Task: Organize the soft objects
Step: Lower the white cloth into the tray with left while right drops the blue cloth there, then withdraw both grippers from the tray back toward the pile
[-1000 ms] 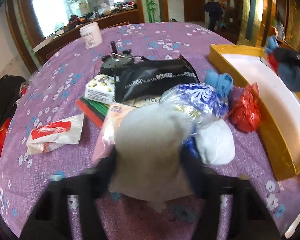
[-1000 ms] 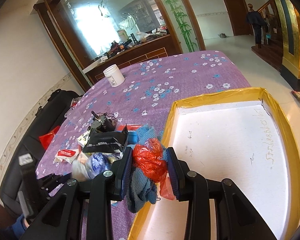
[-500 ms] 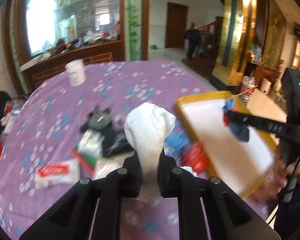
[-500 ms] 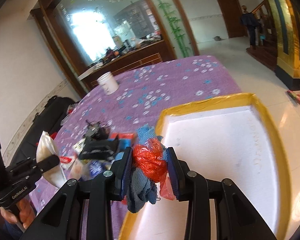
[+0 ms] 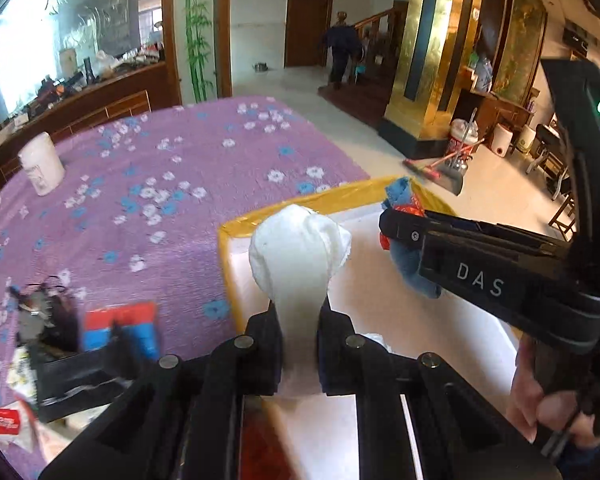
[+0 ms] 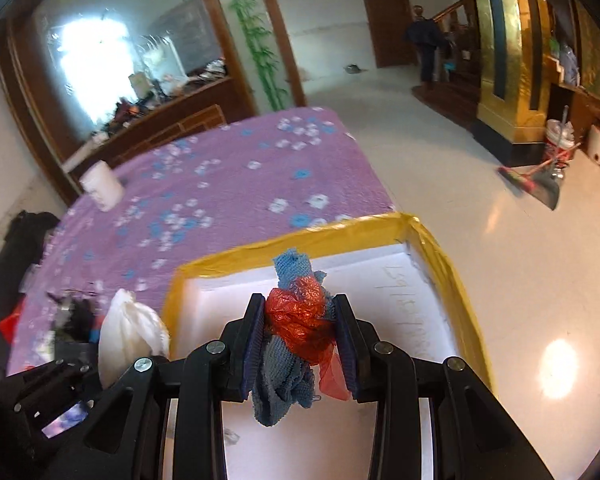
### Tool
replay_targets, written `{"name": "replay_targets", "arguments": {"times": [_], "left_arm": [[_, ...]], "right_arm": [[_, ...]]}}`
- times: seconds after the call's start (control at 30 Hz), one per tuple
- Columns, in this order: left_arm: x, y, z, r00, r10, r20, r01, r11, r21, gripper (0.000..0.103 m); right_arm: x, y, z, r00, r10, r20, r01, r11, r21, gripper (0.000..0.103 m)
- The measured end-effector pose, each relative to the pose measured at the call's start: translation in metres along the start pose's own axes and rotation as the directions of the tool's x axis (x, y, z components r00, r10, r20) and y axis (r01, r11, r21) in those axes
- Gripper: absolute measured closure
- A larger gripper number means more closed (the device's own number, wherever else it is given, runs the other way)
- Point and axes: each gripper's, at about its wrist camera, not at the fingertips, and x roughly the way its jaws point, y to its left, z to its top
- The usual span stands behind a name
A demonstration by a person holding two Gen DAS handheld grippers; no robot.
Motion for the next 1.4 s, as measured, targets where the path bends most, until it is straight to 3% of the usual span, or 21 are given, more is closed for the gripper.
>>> {"name": "replay_targets", "arguments": {"times": [0.27,0.53,0.63,0.7,0.8,1.0,1.27,1.4], "left_arm": [[0.035,-0.006,-0.010,0.999,0.022,-0.033,-0.021,1.000,0.005,0.090],[0.029,-0.008,-0.010,0.999,0.035,0.000,-0.035,0.999,0.010,0.086],[0.028,-0.012,-0.010,0.999,0.034,0.008,-0.034,0.999,0.028,0.081],[0.025,-0.015,-0.010,0.999,0.036,0.028,-0.037,0.998,0.045,0.070],[0.019,-0.018,-0.011,0.996,0.050,0.067,-0.055,0.996,0.065,0.061],[0.011,-0.024,-0.011,0.991,0.073,0.117,-0.084,0.992,0.097,0.050],[0.006,-0.027,-0.011,0.984,0.097,0.148,-0.113,0.988,0.107,0.047],[-0.007,-0.027,-0.009,0.980,0.107,0.167,-0.125,0.987,0.102,0.047]], "right_arm": [[0.021,-0.010,-0.005,0.998,-0.060,-0.036,0.060,0.998,-0.018,0.066],[0.020,-0.009,-0.007,0.997,-0.071,-0.025,0.070,0.997,-0.030,0.064],[0.017,-0.008,-0.008,0.997,-0.072,-0.015,0.071,0.997,-0.035,0.063],[0.015,-0.007,-0.007,0.997,-0.071,-0.008,0.071,0.997,-0.035,0.061],[0.011,-0.007,-0.006,0.997,-0.073,0.009,0.074,0.997,-0.034,0.059],[0.005,-0.006,-0.005,0.997,-0.070,0.036,0.071,0.997,-0.028,0.055],[-0.002,-0.006,-0.002,0.994,-0.083,0.068,0.085,0.996,-0.023,0.050],[-0.007,-0.009,0.000,0.991,-0.094,0.092,0.095,0.995,-0.006,0.041]]}}
